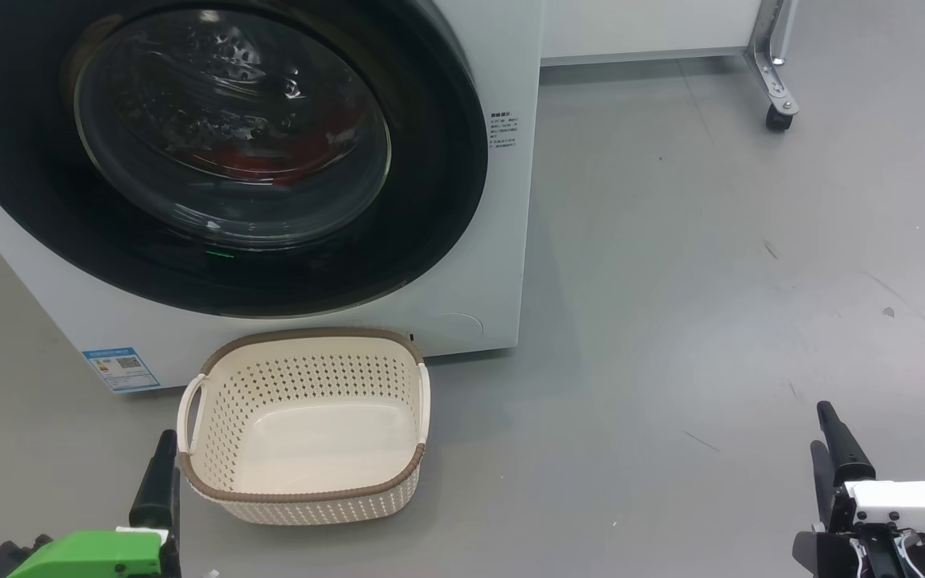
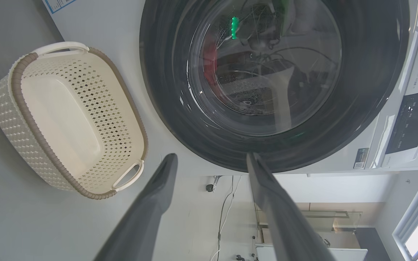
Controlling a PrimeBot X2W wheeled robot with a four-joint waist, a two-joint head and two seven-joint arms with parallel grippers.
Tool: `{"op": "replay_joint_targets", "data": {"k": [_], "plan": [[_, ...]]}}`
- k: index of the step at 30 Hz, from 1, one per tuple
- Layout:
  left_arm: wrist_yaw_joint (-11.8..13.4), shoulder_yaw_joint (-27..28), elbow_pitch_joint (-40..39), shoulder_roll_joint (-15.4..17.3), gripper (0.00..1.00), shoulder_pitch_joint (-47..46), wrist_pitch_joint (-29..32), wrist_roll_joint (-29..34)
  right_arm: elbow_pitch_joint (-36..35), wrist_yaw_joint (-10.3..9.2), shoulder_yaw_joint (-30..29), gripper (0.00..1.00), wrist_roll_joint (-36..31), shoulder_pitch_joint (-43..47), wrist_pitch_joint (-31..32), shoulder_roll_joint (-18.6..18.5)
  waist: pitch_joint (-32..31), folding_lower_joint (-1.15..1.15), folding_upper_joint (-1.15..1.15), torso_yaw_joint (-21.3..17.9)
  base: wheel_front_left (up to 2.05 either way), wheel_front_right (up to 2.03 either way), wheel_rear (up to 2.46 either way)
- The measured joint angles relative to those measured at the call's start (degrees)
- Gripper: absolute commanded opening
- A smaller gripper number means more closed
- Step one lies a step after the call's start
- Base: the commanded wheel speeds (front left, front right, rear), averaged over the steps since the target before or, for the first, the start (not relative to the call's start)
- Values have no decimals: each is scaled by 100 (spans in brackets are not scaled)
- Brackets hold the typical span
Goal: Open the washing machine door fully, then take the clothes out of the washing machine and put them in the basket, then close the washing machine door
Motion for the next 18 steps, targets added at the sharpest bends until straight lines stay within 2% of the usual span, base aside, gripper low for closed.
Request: {"op": "replay_joint_targets", "data": {"k": [3, 12, 18], "plan": [[0, -65, -54, 19, 100, -5, -73, 107, -10, 0, 58, 100, -202, 2, -94, -91, -1, 0, 0, 6, 0, 0, 0], [0, -277, -152, 223, 100, -105, -275, 973, -62, -8, 283, 100, -1111, 3, -324, -360, -7, 0, 0, 28, 0, 0, 0], [111, -453, -225, 332, 100, -150, -398, 1641, -133, -127, 463, 100, -1815, 2, -464, -541, -13, 0, 0, 40, 0, 0, 0]]}}
